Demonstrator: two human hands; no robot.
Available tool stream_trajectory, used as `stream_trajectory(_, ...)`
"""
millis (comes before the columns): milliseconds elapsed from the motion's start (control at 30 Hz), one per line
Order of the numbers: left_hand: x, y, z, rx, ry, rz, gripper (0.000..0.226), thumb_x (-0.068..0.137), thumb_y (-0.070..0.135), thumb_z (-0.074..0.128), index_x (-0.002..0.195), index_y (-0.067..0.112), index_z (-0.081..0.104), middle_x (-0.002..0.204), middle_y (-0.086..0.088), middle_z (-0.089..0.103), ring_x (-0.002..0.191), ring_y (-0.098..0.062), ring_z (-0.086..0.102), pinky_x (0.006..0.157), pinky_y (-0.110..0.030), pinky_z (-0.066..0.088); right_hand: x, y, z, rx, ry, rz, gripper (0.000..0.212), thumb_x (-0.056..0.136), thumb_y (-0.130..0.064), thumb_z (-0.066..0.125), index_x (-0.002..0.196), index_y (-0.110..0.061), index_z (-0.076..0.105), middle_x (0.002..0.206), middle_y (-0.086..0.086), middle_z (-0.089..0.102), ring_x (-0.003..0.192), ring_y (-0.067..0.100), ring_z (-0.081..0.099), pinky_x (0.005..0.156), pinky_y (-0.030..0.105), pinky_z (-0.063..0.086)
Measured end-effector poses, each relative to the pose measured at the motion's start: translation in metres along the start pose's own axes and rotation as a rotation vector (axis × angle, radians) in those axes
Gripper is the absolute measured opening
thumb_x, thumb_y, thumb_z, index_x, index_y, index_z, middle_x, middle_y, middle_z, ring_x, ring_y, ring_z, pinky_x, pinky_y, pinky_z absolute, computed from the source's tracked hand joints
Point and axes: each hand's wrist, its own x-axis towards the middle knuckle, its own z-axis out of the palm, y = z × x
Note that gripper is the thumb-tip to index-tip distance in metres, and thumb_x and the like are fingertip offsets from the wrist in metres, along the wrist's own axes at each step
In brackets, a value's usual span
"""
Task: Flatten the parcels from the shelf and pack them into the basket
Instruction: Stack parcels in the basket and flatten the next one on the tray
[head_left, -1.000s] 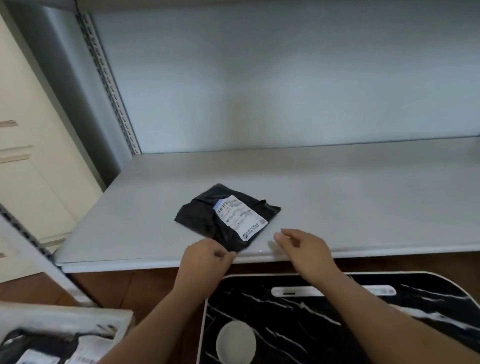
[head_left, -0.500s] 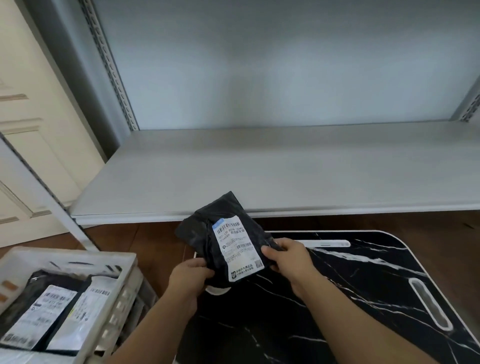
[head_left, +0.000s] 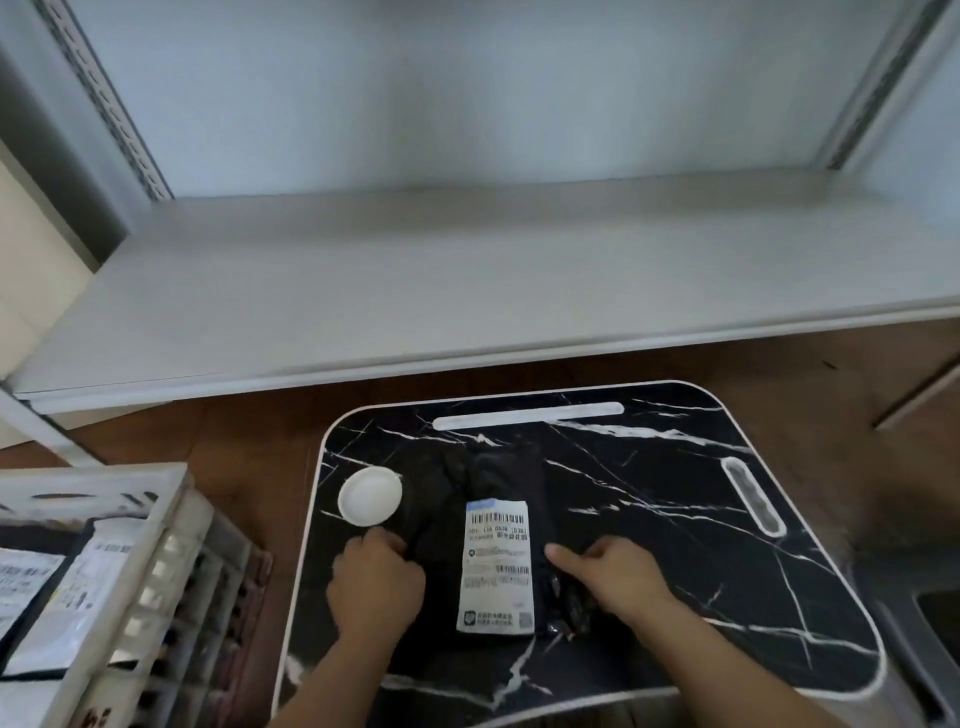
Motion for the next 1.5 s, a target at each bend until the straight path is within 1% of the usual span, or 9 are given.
stream_trajectory(133, 0.011, 0.014, 0.005, -0.16, 0.049, 0.042, 0.03, 0.086, 0.03, 0.059, 0.11, 0.012, 0.065, 0.108, -0.009, 0.062, 0.1, -0.027, 0.058, 0.085, -0.036, 0.048, 0.014, -0.022, 0.006, 0.006, 0.131, -0.078, 0.043, 0.09, -0.054, 0.055, 0.094, -0.013, 0.069, 0.099, 0.004, 0.069, 0.1, 0.021, 0.062, 0.083, 0.029, 0.045)
stream_trajectory(367, 0.02, 0.034, 0.017, -0.189, -0.05, -0.029, 0.029, 0.092, 0.04, 0.057, 0.085, 0.012, 0.061, 0.077, 0.002, 0.058, 0.068, -0.012, 0.049, 0.068, -0.026, 0.036, 0.042, -0.034, 0.036, -0.008, 0.231, -0.09, 0.031, 0.099, -0.04, 0.047, 0.095, -0.012, 0.06, 0.091, 0.007, 0.066, 0.095, 0.026, 0.062, 0.07, 0.028, 0.038)
stream_trajectory(667, 0.035, 0.022, 0.019, -0.269, 0.166, -0.109, 0.033, 0.099, 0.026, 0.048, 0.104, -0.005, 0.059, 0.104, -0.023, 0.063, 0.092, -0.037, 0.06, 0.07, -0.034, 0.04, 0.05, -0.004, 0.027, -0.035, 0.421, -0.112, 0.026, 0.1, -0.036, 0.042, 0.085, -0.016, 0.05, 0.084, 0.002, 0.058, 0.077, 0.021, 0.051, 0.065, 0.032, 0.038)
stream_trajectory(800, 0.045, 0.04, 0.021, -0.259, 0.131, 0.009, 0.042, 0.098, 0.046, 0.041, 0.093, 0.009, 0.059, 0.097, -0.014, 0.063, 0.079, -0.024, 0.054, 0.071, -0.034, 0.041, 0.05, -0.014, 0.023, -0.085, 0.402, -0.176, 0.041, 0.096, -0.053, 0.039, 0.08, -0.018, 0.052, 0.079, -0.001, 0.059, 0.077, 0.02, 0.057, 0.063, 0.032, 0.039)
stream_trajectory(967, 0.056, 0.071, 0.035, -0.001, 0.013, 0.024, 0.067, 0.086, 0.07, 0.041, 0.109, 0.01, 0.058, 0.108, -0.01, 0.058, 0.099, -0.026, 0.059, 0.082, -0.039, 0.047, 0.068, -0.036, 0.016, 0.058, 0.421, -0.081, 0.044, 0.097, -0.053, 0.04, 0.1, -0.012, 0.058, 0.096, 0.007, 0.066, 0.092, 0.027, 0.061, 0.069, 0.031, 0.038)
stream_trajectory(1100, 0.061, 0.073, 0.047, -0.099, -0.109, 0.017, 0.042, 0.094, 0.049, 0.049, 0.101, 0.008, 0.057, 0.1, -0.009, 0.063, 0.089, -0.023, 0.059, 0.075, -0.035, 0.045, 0.077, -0.047, 0.022, 0.092, 0.33, -0.068, 0.033, 0.097, -0.043, 0.049, 0.09, -0.011, 0.057, 0.082, 0.004, 0.062, 0.079, 0.022, 0.056, 0.066, 0.03, 0.038)
stream_trajectory(1200, 0.058, 0.064, 0.048, -0.241, 0.005, 0.045, 0.024, 0.098, 0.034, 0.046, 0.087, 0.014, 0.049, 0.089, -0.007, 0.058, 0.075, -0.018, 0.051, 0.067, -0.032, 0.038, 0.078, -0.044, 0.024, 0.125, 0.4, -0.117, 0.029, 0.099, -0.038, 0.048, 0.086, -0.012, 0.053, 0.072, 0.0, 0.056, 0.075, 0.023, 0.054, 0.064, 0.032, 0.038)
stream_trajectory(1367, 0.066, 0.033, 0.037, -0.165, 0.095, 0.123, 0.027, 0.1, 0.033, 0.043, 0.085, 0.011, 0.05, 0.082, -0.008, 0.059, 0.075, -0.024, 0.055, 0.063, -0.032, 0.037, 0.083, -0.029, 0.007, 0.031, 0.497, -0.104, 0.027, 0.101, -0.037, 0.043, 0.091, -0.013, 0.049, 0.085, 0.006, 0.057, 0.084, 0.028, 0.055, 0.066, 0.032, 0.034)
stream_trajectory(1500, 0.06, 0.04, 0.031, -0.099, 0.182, 0.207, 0.023, 0.098, 0.03, 0.047, 0.103, 0.009, 0.054, 0.104, -0.011, 0.057, 0.092, -0.026, 0.056, 0.073, -0.037, 0.043, 0.073, -0.038, 0.013, -0.063, 0.5, -0.368, 0.023, 0.1, -0.035, 0.043, 0.097, -0.017, 0.056, 0.096, 0.0, 0.056, 0.096, 0.022, 0.055, 0.074, 0.032, 0.04)
